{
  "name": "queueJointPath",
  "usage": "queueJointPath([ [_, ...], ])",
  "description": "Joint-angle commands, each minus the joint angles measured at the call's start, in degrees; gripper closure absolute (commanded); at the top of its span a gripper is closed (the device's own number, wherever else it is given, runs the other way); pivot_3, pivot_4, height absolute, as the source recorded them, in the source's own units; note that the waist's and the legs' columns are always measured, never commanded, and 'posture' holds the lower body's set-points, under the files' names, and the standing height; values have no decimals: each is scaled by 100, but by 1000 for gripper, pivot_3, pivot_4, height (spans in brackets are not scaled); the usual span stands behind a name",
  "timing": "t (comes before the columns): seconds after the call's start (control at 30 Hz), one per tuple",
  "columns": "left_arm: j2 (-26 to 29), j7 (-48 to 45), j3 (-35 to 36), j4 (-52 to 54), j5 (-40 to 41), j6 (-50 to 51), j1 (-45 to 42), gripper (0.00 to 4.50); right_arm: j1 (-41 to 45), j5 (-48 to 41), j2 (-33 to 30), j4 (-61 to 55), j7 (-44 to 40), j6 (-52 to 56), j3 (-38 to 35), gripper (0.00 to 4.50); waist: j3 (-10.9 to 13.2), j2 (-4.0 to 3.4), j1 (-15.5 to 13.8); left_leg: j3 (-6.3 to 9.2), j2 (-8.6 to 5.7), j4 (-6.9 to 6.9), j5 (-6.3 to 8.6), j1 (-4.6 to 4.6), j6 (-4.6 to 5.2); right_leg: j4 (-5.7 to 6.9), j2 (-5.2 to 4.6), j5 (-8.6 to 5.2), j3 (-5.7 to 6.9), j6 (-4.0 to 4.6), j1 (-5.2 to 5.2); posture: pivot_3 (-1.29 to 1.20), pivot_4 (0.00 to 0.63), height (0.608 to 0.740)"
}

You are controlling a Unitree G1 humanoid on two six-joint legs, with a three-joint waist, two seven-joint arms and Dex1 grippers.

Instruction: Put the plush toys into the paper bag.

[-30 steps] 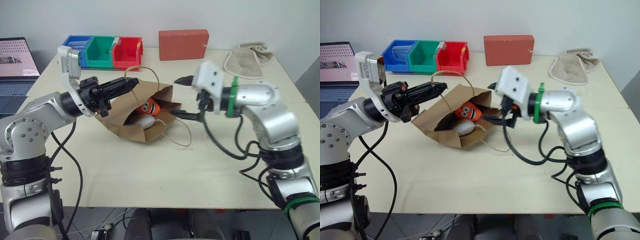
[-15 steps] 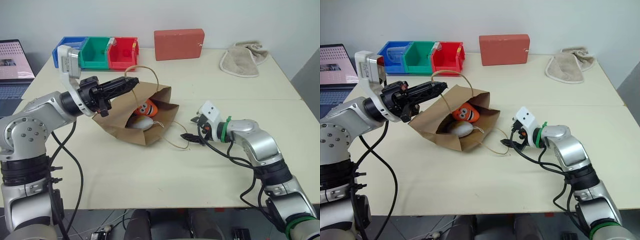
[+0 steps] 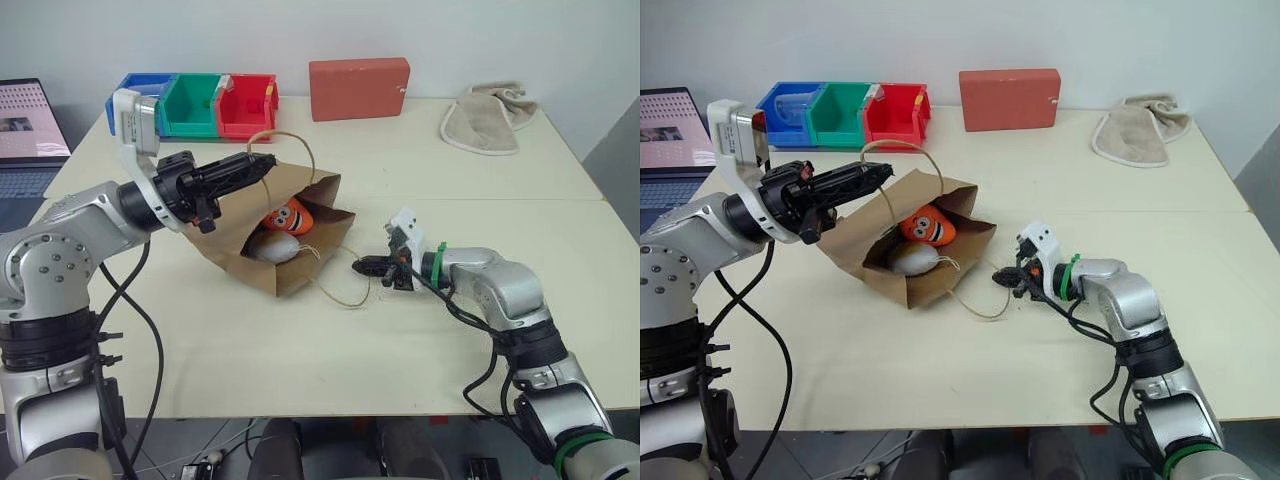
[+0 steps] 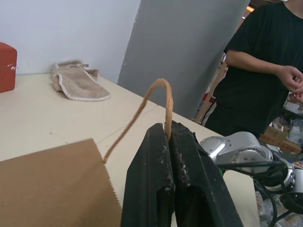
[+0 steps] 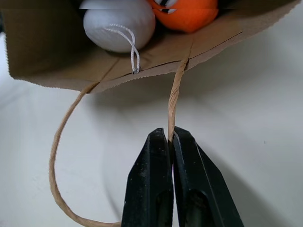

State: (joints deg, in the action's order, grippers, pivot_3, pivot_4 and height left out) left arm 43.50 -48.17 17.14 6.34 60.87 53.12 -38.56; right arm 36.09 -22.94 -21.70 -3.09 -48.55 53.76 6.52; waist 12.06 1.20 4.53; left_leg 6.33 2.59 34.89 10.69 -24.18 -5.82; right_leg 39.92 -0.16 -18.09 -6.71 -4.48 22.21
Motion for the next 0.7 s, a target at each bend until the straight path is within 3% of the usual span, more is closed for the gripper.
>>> queueJointPath([
  [0.03,-52,-111,-57,50,19,-82,-378,4500,56,-838,-357,-904,-98,684,-791,4459,0,0,-39,2,0,1,0,-2,0,-1,0,0,2,0,-1,0,150,740],
  [0.27,-410,-612,-746,-545,-641,-461,-991,4500,402,-2284,-756,-1741,427,2226,-2176,4459,0,-1,-101,3,-1,0,0,-2,1,-3,1,0,4,0,-1,0,150,740],
  [0.47,-748,-1224,-1301,-1379,-1426,-1066,-1423,4500,656,-2577,-735,-1808,1080,2540,-2461,4459,0,-1,-102,-1,-1,-1,0,-2,1,-3,2,0,1,1,1,0,150,740],
  [0.7,-1092,-1591,-1477,-2208,-2079,-1654,-1950,4500,852,-2793,-557,-1708,1729,2569,-2615,4459,0,-1,-109,0,-1,-1,0,-17,1,-7,1,0,2,0,11,0,150,740],
])
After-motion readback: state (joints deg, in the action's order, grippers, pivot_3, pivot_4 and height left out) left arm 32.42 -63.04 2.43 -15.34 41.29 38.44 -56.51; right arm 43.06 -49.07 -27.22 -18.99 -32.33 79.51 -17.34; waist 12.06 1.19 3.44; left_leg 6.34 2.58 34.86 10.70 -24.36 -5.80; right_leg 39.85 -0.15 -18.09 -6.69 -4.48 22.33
